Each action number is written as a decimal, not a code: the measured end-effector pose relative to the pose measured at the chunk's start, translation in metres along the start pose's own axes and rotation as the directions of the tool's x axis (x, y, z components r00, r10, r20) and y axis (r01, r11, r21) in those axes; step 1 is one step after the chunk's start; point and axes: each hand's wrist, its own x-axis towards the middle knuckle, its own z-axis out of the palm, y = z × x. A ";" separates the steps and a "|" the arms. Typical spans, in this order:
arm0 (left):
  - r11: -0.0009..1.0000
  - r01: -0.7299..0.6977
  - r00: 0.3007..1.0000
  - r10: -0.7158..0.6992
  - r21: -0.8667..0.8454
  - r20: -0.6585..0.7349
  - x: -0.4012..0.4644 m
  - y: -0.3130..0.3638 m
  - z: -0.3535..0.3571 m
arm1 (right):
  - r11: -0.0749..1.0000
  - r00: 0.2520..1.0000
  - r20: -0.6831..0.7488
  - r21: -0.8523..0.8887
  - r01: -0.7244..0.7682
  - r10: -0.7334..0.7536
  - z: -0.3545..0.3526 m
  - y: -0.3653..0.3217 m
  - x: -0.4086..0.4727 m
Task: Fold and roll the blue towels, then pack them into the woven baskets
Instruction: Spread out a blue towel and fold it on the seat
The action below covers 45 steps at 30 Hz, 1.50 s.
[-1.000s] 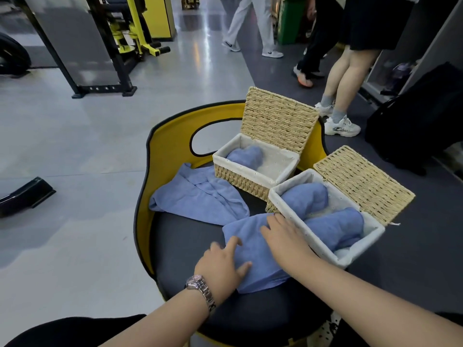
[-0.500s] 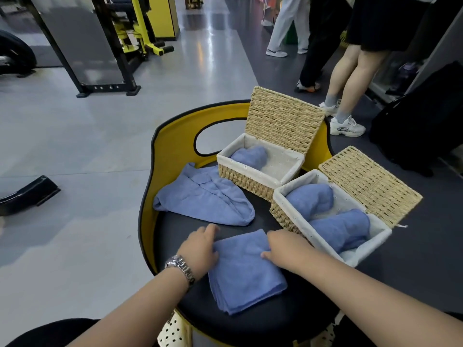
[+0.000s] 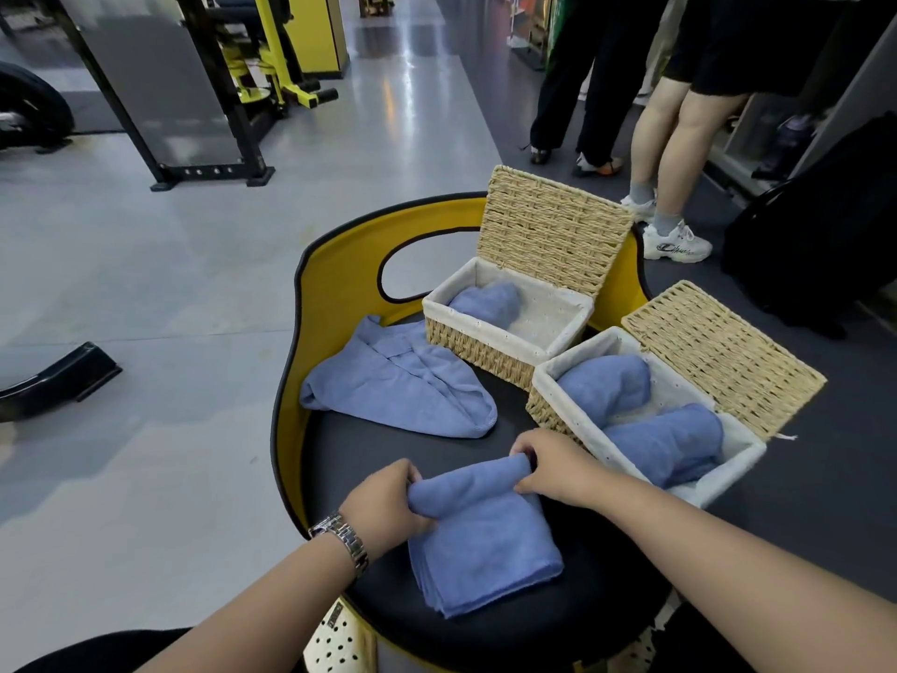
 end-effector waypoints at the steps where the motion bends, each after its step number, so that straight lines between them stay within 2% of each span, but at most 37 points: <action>1: 0.999 -0.039 0.998 0.040 0.017 -0.041 0.000 0.002 -0.002 | 0.999 0.998 -0.038 0.010 0.047 -0.046 -0.001 0.000 -0.001; 4: 0.953 -0.209 0.950 0.251 0.218 -0.184 0.002 0.003 -0.012 | 0.983 0.976 -0.118 0.020 0.184 -0.181 -0.004 -0.002 -0.007; 7: 0.840 -0.344 0.851 0.467 0.419 -0.239 0.003 0.000 -0.017 | 0.933 0.918 -0.183 -0.150 0.328 -0.352 -0.007 -0.002 -0.012; 11: 0.654 -0.506 0.713 0.684 0.562 -0.155 -0.005 -0.002 -0.009 | 0.780 0.845 -0.100 -0.453 0.432 -0.526 -0.004 0.004 -0.021; 14: 0.552 -0.549 0.675 0.736 0.627 -0.057 -0.011 -0.007 0.000 | 0.712 0.833 -0.022 -0.533 0.457 -0.552 -0.001 0.010 -0.031; 17: 0.564 -0.543 0.711 0.703 0.623 -0.016 -0.012 -0.014 0.006 | 0.678 0.838 0.045 -0.565 0.470 -0.543 0.006 0.014 -0.035; 20: 0.653 -0.494 0.782 0.622 0.573 -0.034 -0.011 -0.013 0.003 | 0.689 0.839 0.029 -0.555 0.466 -0.544 0.007 0.015 -0.034; 22: 0.700 -0.474 0.799 0.597 0.534 -0.072 -0.013 -0.008 -0.001 | 0.696 0.831 0.009 -0.542 0.471 -0.556 0.006 0.011 -0.033; 25: 0.760 -0.455 0.822 0.558 0.464 -0.108 -0.011 -0.003 -0.005 | 0.748 0.858 -0.015 -0.497 0.439 -0.514 0.001 -0.001 -0.035; 29: 0.833 -0.386 0.902 0.430 0.397 -0.025 -0.005 0.000 -0.009 | 0.847 0.933 0.054 -0.401 0.347 -0.357 -0.007 -0.006 -0.031; 31: 0.831 -0.357 0.922 0.387 0.426 0.017 -0.003 0.001 -0.010 | 0.875 0.943 0.113 -0.351 0.333 -0.313 -0.008 -0.007 -0.029; 34: 0.760 -0.366 0.911 0.409 0.536 0.042 -0.001 0.002 -0.011 | 0.910 0.959 0.201 -0.324 0.259 -0.201 -0.006 -0.008 -0.027; 40: 0.769 -0.348 0.934 0.336 0.537 0.123 0.005 0.006 -0.013 | 0.856 0.951 0.259 -0.439 0.271 -0.168 0.005 -0.012 -0.025; 45: 0.791 -0.298 0.955 0.244 0.534 0.171 0.002 0.010 -0.010 | 0.735 0.938 0.209 -0.583 0.347 -0.276 0.008 -0.020 -0.024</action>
